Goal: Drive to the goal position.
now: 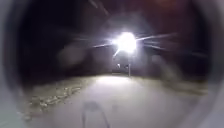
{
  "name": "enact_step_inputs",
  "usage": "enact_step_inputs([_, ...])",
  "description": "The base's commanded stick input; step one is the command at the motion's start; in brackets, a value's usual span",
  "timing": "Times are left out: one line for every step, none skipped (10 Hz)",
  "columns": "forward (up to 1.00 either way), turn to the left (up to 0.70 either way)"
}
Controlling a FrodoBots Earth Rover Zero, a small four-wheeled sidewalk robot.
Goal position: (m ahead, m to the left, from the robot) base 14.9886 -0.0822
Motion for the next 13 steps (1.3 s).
enact_step_inputs([1.0, 0.05])
enact_step_inputs([1.0, 0.2])
enact_step_inputs([1.0, 0.12])
enact_step_inputs([1.0, 0.05])
enact_step_inputs([1.0, 0.04])
enact_step_inputs([1.0, 0.04])
enact_step_inputs([1.0, 0.03])
enact_step_inputs([1.0, 0.02])
enact_step_inputs([1.0, 0.02])
enact_step_inputs([1.0, 0.02])
enact_step_inputs([1.0, 0.02])
enact_step_inputs([1.0, 0.02])
enact_step_inputs([1.0, 0.02])
